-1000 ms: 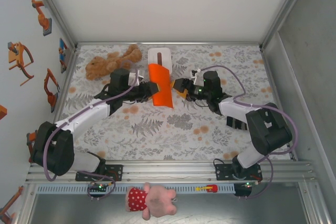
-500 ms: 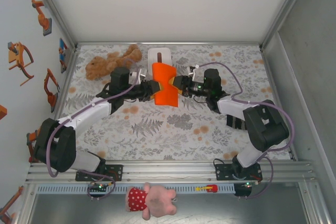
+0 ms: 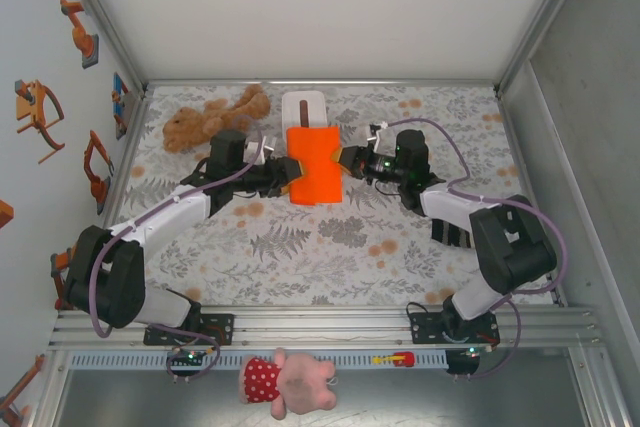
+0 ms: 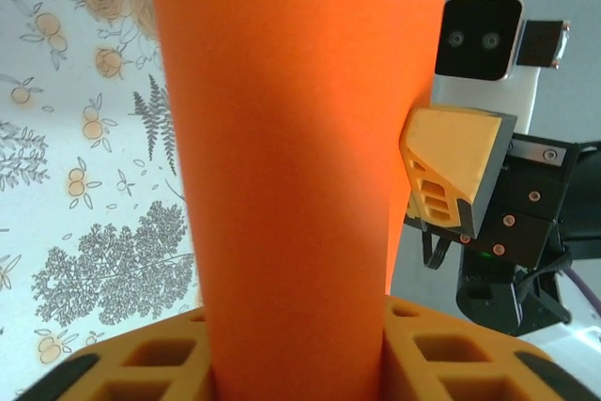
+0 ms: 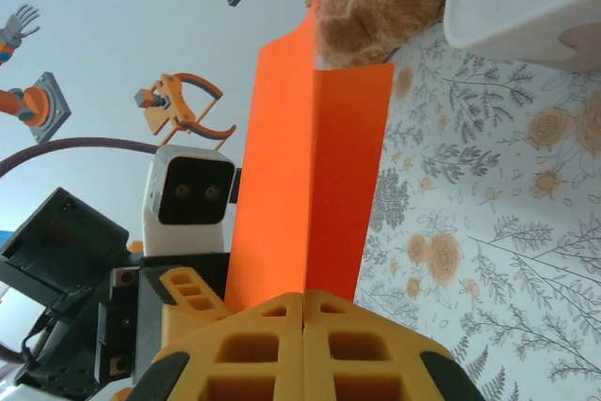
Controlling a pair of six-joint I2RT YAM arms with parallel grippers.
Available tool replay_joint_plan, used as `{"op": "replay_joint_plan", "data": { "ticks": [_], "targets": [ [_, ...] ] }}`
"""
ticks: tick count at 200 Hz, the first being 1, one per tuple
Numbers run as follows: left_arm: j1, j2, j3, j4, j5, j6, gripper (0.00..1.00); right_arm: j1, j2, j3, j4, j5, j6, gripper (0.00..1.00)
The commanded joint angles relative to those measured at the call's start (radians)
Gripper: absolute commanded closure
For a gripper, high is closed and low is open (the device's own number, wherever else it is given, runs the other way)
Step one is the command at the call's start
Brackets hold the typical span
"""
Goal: Fold a paper plane with a square sheet of paper (pick it up from the middle)
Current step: First fold in half a square sheet of paper at the center of the table.
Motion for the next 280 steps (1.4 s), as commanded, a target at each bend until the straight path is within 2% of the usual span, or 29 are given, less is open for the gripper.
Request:
{"op": "replay_joint_plan", "data": {
  "ticks": [1,22,55,66,80,103,135,152,183,217,234,280],
  "targets": [
    [0.011,-0.003,0.03,-0.085,-0.044,0.05,0.47,-0.009,-0.066,0.022,-0.151,0.029,-0.094,1.0],
    [0.026,-0.023,0.053,-0.233,-0.169,0.132,0.22,-0.016,-0.125,0.091,-0.469,0.102,-0.272,1.0],
    [0.053,-0.068,0.057,-0.384,-0.403,0.218,0.04,-0.052,-0.216,0.233,-0.945,0.253,-0.505,1.0],
    [0.057,-0.09,0.051,-0.39,-0.446,0.228,0.0,-0.063,-0.239,0.296,-1.088,0.301,-0.571,1.0],
    [0.059,-0.114,0.045,-0.391,-0.486,0.236,0.04,-0.065,-0.253,0.379,-1.23,0.358,-0.633,1.0],
    [0.06,-0.134,0.036,-0.378,-0.504,0.239,0.04,-0.064,-0.249,0.474,-1.35,0.389,-0.665,1.0],
    [0.06,-0.137,0.006,-0.326,-0.495,0.184,0.04,-0.027,-0.191,0.494,-1.337,0.393,-0.622,1.0],
    [0.06,-0.123,-0.014,-0.286,-0.449,0.154,0.04,0.018,-0.137,0.474,-1.277,0.399,-0.564,1.0],
    [0.056,-0.082,-0.049,-0.224,-0.389,0.112,0.04,0.098,-0.035,0.412,-1.05,0.335,-0.407,1.0],
    [0.034,-0.044,-0.084,-0.16,-0.354,0.087,0.01,0.11,0.052,0.315,-0.754,0.249,-0.209,1.0],
    [0.009,-0.01,-0.081,-0.16,-0.358,0.093,0.01,0.109,0.109,0.302,-0.731,0.26,-0.206,1.0],
    [-0.076,0.103,-0.039,-0.149,-0.371,0.101,0.08,0.078,0.214,0.271,-0.677,0.26,-0.249,1.0]
  ]
}}
